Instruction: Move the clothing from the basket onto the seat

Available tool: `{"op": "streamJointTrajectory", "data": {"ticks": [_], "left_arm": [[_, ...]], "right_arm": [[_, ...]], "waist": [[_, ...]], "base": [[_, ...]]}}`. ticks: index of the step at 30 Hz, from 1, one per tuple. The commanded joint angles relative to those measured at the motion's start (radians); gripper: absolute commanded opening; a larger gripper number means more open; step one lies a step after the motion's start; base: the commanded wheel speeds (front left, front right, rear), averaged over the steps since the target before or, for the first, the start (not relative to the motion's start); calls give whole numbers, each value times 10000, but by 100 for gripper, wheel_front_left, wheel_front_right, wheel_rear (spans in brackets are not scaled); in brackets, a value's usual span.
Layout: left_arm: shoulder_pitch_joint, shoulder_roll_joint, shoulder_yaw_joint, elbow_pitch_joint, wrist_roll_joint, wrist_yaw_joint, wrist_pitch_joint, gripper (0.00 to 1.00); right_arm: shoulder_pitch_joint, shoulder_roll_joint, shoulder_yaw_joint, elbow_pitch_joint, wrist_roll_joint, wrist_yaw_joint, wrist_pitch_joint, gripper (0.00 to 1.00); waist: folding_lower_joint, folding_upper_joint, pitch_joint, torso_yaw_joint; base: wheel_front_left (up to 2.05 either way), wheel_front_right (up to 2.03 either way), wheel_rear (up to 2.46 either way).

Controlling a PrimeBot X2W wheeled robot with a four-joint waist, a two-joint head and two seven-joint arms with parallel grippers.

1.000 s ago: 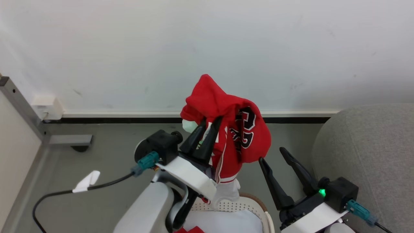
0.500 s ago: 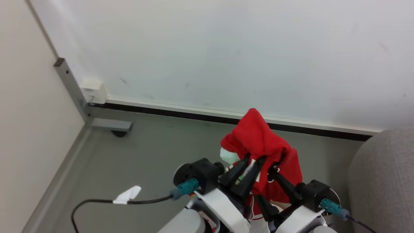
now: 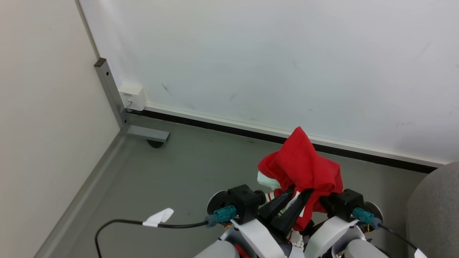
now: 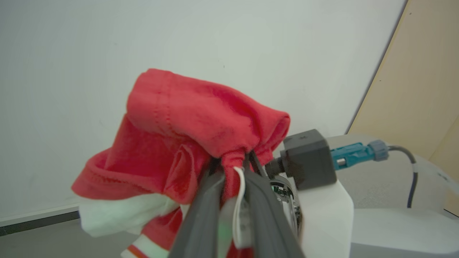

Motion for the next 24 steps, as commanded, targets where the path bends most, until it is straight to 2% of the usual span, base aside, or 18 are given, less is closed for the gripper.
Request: {"op": "streamJointTrajectory", "data": {"ticks": [1, 2, 8, 15, 16, 17, 18, 19, 20, 24], "left_arm": [[-97, 19, -14, 64, -93, 26, -36, 0], [-100, 18, -25, 84, -121, 50, -52, 0], [-118, 27, 91, 345, -279, 213, -126, 0], [66, 89, 445, 776, -596, 327, -317, 0], [88, 103, 456, 818, -600, 344, -332, 5], [113, 114, 463, 870, -594, 348, -351, 30], [121, 121, 453, 916, -600, 343, -364, 45], [125, 121, 445, 944, -612, 330, -375, 94], [127, 125, 457, 961, -622, 338, -394, 100], [128, 138, 354, 937, -610, 247, -398, 100]], "right_arm": [[-171, 117, 114, 224, -76, -21, 10, 24], [-247, 133, 108, 274, -85, -21, 10, 0], [-255, 214, 59, 51, -191, -21, 10, 0], [217, -10, -371, -588, -296, -21, 7, 0], [315, -39, -507, -694, -239, -21, 7, 0], [400, -45, -617, -770, -153, -21, 9, 0], [453, -71, -702, -844, -146, -21, 7, 0], [482, -101, -839, -902, -173, -21, 6, 0], [501, -101, -952, -971, -187, -21, 6, 0], [640, -174, -1660, -1359, -290, -21, 7, 0]], "waist": [[0, 0, -2, 7], [0, 0, -2, 6], [0, 0, -9, -126], [0, 0, 35, -406], [0, 0, 57, -455], [0, 0, 78, -521], [0, 0, 96, -591], [0, 0, 119, -665], [0, 0, 150, -764], [0, 0, 263, -1180]], "base": [[0, 0, 0], [0, 0, 0], [0, 0, 0], [0, 0, 0], [0, 0, 0], [0, 0, 0], [0, 0, 0], [0, 0, 0], [0, 0, 0], [0, 0, 0]]}}
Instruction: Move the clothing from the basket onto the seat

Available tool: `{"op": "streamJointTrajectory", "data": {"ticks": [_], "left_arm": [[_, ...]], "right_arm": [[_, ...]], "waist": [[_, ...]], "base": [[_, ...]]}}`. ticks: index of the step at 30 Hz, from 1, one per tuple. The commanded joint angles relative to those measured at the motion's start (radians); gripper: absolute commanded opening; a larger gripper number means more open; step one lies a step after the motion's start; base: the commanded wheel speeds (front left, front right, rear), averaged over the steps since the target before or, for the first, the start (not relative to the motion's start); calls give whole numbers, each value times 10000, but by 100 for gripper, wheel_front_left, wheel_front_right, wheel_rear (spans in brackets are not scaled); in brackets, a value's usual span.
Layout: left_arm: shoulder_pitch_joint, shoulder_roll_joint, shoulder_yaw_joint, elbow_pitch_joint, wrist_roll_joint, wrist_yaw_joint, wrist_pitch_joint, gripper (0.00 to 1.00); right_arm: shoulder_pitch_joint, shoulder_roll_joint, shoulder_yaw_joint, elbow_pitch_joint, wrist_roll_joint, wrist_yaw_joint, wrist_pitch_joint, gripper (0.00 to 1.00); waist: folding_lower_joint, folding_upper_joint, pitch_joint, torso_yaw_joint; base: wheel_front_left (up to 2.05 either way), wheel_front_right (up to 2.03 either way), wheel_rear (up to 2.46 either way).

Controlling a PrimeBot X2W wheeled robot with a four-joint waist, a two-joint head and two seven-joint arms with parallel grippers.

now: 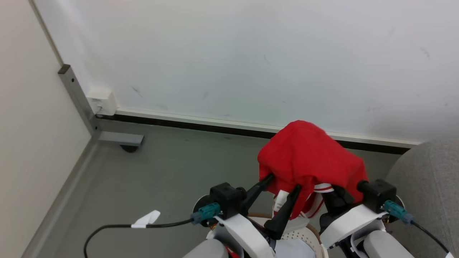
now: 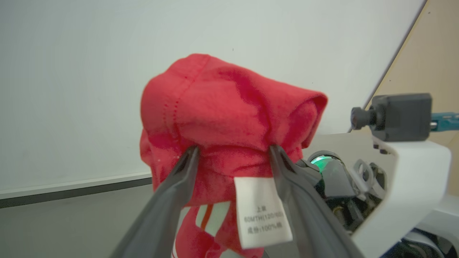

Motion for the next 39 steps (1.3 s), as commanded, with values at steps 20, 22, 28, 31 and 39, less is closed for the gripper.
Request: {"op": "streamJointTrajectory", "data": {"ticks": [20, 22, 28, 31, 39], "left_arm": [[-340, 359, -247, -473, 1060, -300, -273, 100], [-341, 400, -225, -405, 1249, -295, -272, 100], [-68, 454, 82, -311, 1501, -259, -273, 100], [75, 426, 272, -255, 1551, -233, -273, 100], [249, 293, 449, -52, 1743, -356, -274, 100]], "right_arm": [[749, -1073, -2729, -1998, -465, -21, 2, 0], [872, -1172, -2805, -2092, -492, -21, 3, 0], [1115, -1185, -2810, -2282, -493, -21, 2, 0], [1246, -1203, -2884, -2389, -399, -21, 2, 0], [1557, -1287, -3131, -2703, -364, -21, 57, 0]], "waist": [[0, 0, 980, -3673], [0, 0, 973, -4052], [0, 0, 822, -5149], [0, 0, 811, -5532], [0, 0, 826, -5931]], "base": [[0, 0, 0], [0, 0, 0], [0, 0, 0], [0, 0, 0], [0, 0, 0]]}}
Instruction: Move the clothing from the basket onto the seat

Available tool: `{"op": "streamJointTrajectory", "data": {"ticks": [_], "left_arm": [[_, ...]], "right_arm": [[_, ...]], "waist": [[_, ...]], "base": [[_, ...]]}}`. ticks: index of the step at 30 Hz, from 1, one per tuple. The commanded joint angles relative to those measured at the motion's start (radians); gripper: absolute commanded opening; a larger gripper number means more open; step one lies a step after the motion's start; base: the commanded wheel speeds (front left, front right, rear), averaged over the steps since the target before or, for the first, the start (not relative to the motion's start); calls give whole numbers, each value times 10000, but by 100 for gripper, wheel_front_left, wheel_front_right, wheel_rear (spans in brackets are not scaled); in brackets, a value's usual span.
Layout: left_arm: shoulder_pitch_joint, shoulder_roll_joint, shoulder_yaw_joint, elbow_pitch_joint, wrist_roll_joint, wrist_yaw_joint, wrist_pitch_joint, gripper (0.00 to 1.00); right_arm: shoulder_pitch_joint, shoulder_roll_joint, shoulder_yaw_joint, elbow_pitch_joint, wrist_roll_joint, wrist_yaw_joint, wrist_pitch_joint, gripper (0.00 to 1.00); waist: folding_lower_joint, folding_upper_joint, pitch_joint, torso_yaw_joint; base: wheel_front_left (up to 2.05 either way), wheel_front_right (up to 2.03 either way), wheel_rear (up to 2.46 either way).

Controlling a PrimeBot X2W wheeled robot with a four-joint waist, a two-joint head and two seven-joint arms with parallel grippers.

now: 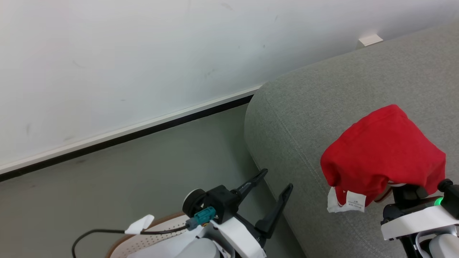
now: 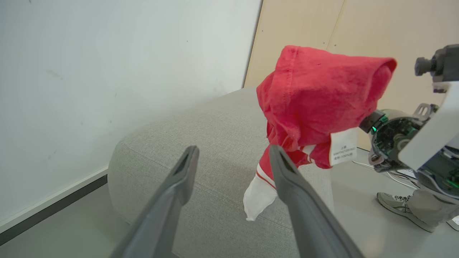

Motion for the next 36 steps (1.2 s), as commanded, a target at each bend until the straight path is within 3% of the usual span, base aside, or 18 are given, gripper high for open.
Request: {"op": "streamJointTrajectory", "data": {"ticks": [1, 6, 13, 23, 31, 36], "left_arm": [[112, 1, 48, 54, 125, -35, -4, 100], [-1, -96, 116, 138, 177, -92, -5, 100], [-821, 46, 35, 211, 486, -142, 147, 100], [-2163, 95, -13, -183, 983, -13, 470, 100], [-2615, 127, 23, -114, 1106, 168, 427, 100], [-2695, 149, 23, -106, 1075, 247, 383, 100]], "right_arm": [[62, -81, -52, -113, -78, -21, 36, 0], [-422, -330, -145, -185, -231, -21, 273, 0], [-2323, -891, -691, 447, -37, -22, 700, 0], [-6026, -2588, -1165, 2597, 318, -22, 903, 0], [-8078, -3654, -81, 4961, 932, -22, 1860, 0], [-8868, -4016, 907, 6382, 1568, -23, 3224, 0]], "waist": [[-1, -1, 4, -24], [-1, -1, 272, 48], [-1, -1, 1808, 641], [-1, -1, 4336, 1804], [-1, -1, 5316, 2427], [-1, -1, 5535, 2635]], "base": [[0, 0, 0], [0, 0, 0], [0, 0, 0], [0, 0, 0], [0, 0, 0], [0, 0, 0]]}}
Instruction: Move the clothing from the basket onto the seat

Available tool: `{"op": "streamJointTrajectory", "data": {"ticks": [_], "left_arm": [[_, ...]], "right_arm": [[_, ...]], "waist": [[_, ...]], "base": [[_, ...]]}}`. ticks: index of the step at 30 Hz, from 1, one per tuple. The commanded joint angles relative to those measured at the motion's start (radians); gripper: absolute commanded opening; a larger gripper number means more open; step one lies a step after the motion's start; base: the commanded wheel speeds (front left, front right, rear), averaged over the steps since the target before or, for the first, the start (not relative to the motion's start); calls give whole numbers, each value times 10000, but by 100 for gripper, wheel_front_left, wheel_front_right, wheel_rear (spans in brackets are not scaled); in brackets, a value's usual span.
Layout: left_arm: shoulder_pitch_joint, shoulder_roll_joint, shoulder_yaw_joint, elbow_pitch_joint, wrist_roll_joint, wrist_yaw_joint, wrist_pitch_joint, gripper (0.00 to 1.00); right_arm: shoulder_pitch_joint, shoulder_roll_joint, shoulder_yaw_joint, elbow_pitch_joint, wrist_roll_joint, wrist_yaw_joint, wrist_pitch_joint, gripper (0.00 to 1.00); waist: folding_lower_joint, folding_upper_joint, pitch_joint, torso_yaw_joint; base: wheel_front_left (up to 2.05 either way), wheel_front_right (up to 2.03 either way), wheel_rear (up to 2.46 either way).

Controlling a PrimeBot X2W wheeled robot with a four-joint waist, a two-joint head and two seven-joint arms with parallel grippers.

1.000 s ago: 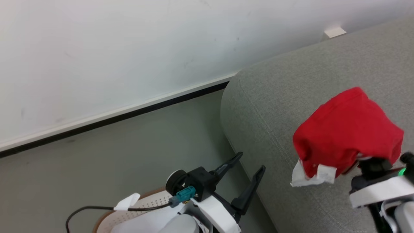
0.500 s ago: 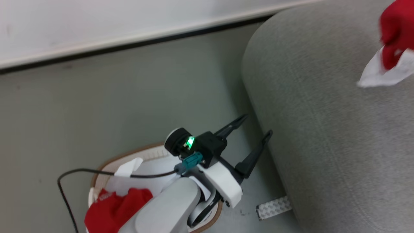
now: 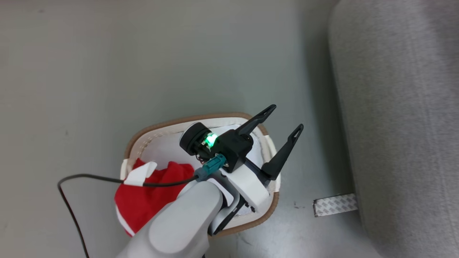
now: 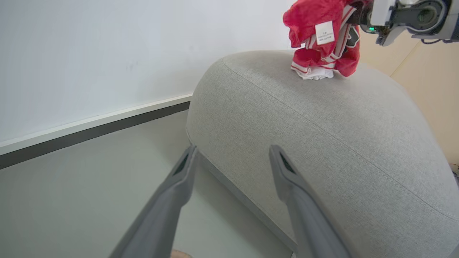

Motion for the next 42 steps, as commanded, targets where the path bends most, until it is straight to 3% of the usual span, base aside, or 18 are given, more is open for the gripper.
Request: {"op": "streamJointTrajectory", "data": {"ticks": [1, 5, 6, 7, 9, 14, 21, 27, 35, 42], "left_arm": [[-125, 4, 0, -29, 14, 60, -72, 100], [-141, -11, 55, 1, -67, 123, -155, 100], [-123, 0, 72, 27, -99, 129, -180, 100], [-102, 12, 86, 50, -122, 133, -201, 100], [-27, 34, 101, 96, -178, 139, -226, 100], [277, 128, 158, 361, -301, 95, -290, 100], [959, 270, 392, 559, -643, 186, -384, 100], [1757, 470, 904, 356, -1013, 347, -435, 100], [2856, 1059, 2377, -454, -1325, 1041, -437, 100], [4329, 1180, 3742, -1070, -1135, 1848, -440, 100]], "right_arm": [[-282, -267, 183, 548, 370, -25, 412, 0], [-278, -285, 750, 1302, 805, -25, 1170, 3], [-280, -295, 853, 1411, 892, -25, 1192, 24], [-270, -275, 957, 1507, 966, -25, 1159, 65], [-251, -235, 1128, 1731, 1039, -25, 1119, 100], [24, 164, 1918, 2196, 1165, -25, 2203, 100], [614, 95, 3188, 1436, 1318, -25, 2742, 100], [1164, -505, 4037, 65, 1722, -25, 2121, 100], [1800, -1157, 4503, -2171, 1982, -24, 901, 100], [3360, -445, 3358, -3079, 1534, -24, -1039, 100]], "waist": [[-3, 0, 183, 256], [-3, 0, 53, 313], [-3, 0, 3, 300], [-3, 0, -63, 279], [-3, 0, -246, 211], [-3, 0, -1128, -48], [-3, 0, -2740, -279], [-3, 0, -4193, -132], [-3, 0, -5294, 289], [-3, 0, -6048, 739]], "base": [[0, 0, 0], [0, 0, 0], [0, 0, 0], [0, 0, 0], [0, 0, 0], [0, 0, 0], [0, 0, 0], [0, 0, 0], [0, 0, 0], [0, 0, 0]]}}
